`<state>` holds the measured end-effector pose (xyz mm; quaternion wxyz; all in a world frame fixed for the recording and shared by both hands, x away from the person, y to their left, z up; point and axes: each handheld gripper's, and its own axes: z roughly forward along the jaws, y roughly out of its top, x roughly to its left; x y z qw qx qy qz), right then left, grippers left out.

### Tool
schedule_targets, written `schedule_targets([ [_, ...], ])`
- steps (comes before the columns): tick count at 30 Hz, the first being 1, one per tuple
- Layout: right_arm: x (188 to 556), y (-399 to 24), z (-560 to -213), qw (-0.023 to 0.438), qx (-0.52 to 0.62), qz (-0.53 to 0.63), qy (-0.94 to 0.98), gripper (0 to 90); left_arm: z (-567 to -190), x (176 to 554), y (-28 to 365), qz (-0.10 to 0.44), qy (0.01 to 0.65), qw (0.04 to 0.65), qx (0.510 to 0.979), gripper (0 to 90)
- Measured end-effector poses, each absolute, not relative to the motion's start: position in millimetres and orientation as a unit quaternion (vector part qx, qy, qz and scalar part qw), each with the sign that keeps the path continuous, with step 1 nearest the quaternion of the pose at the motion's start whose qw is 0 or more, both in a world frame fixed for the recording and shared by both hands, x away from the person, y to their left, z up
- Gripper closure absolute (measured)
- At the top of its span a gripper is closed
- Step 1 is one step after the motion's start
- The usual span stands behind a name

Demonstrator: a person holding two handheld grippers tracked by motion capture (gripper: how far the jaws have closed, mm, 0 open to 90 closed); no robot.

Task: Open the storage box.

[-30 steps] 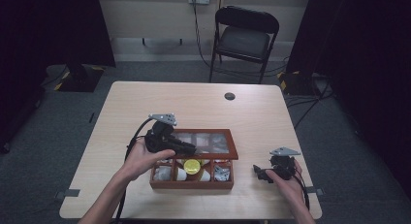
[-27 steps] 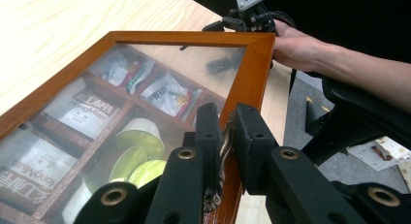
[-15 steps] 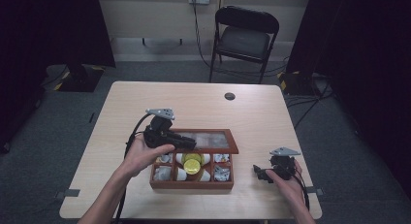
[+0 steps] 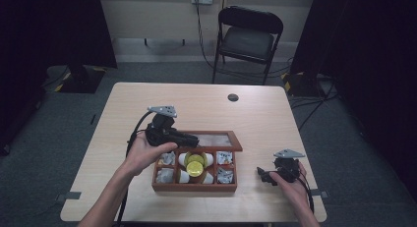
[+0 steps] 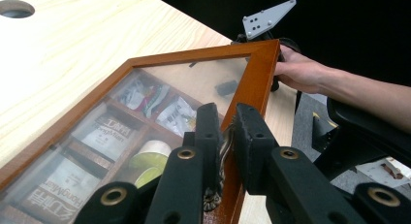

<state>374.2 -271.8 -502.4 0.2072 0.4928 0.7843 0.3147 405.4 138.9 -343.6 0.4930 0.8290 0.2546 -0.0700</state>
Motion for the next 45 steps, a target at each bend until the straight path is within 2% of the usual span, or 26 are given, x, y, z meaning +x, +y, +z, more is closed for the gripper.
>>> schedule_targets([
  [44,372.3,-268.7,-501.7,0.200,0.482,0.316,0.792,0.0,-331.1,415.5,139.9,-0.043,0.246,0.504,0.827,81.1],
  [45,371.4,-268.0,-500.4,0.197,0.477,0.319,0.795,6.2,-330.8,415.7,140.0,-0.042,0.246,0.504,0.827,81.1],
])
